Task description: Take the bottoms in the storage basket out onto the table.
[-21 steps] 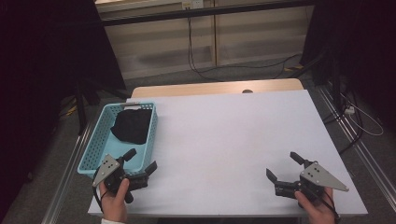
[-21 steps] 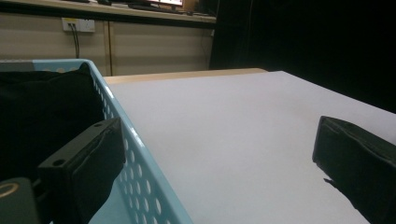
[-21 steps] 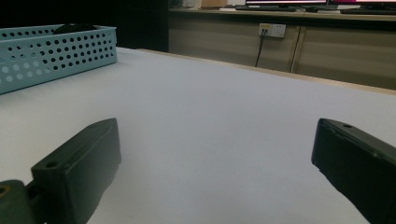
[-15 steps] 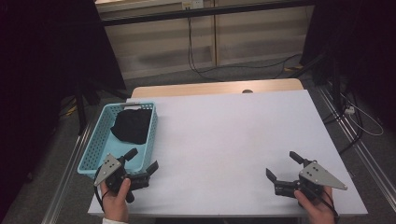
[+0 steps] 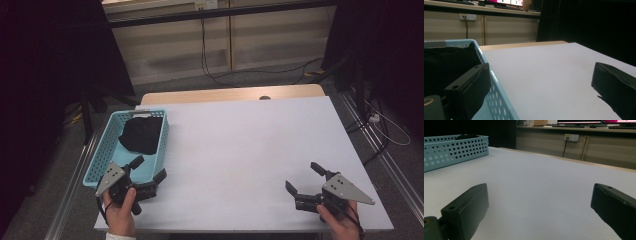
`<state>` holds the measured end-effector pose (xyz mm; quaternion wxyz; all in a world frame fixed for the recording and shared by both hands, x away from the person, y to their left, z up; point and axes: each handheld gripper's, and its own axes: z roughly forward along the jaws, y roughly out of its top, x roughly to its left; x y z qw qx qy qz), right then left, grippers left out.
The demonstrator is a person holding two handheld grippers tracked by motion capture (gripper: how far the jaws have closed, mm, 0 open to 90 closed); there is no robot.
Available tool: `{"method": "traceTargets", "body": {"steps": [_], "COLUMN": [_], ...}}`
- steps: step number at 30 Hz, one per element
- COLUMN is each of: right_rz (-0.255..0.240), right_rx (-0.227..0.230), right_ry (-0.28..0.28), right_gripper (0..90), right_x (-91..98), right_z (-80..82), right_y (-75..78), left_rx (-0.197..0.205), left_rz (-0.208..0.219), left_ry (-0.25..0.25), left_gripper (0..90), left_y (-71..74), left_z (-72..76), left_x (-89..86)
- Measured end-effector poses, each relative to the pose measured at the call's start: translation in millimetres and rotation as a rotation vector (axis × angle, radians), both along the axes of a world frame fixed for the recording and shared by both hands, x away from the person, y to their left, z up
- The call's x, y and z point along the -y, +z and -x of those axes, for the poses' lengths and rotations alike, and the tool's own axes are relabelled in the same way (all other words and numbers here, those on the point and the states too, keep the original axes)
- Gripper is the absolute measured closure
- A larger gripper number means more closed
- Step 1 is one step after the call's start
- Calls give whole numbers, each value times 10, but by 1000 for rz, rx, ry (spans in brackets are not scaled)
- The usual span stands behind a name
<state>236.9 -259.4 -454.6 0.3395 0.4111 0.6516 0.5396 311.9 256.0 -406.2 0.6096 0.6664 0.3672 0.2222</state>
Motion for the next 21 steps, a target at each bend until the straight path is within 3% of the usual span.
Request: {"method": "traceTargets", "body": {"steps": [4, 8, 21], "right_rz": [5, -1, -16], "right_rx": [-2, 0, -5], "right_ry": [7, 4, 2], "right_gripper": [6, 6, 6], "right_x": [-9, 7, 29], "right_z": [-7, -4, -10], "right_y": [-3, 0, -5], "left_rx": [0, 6, -10], "left_rz": [3, -31, -32], "left_ry": [9, 8, -4], "left_gripper": [27, 26, 26], "left_y": [35, 97, 306], "left_z": [-30, -89, -290], "left_x": [-24, -22, 7]}}
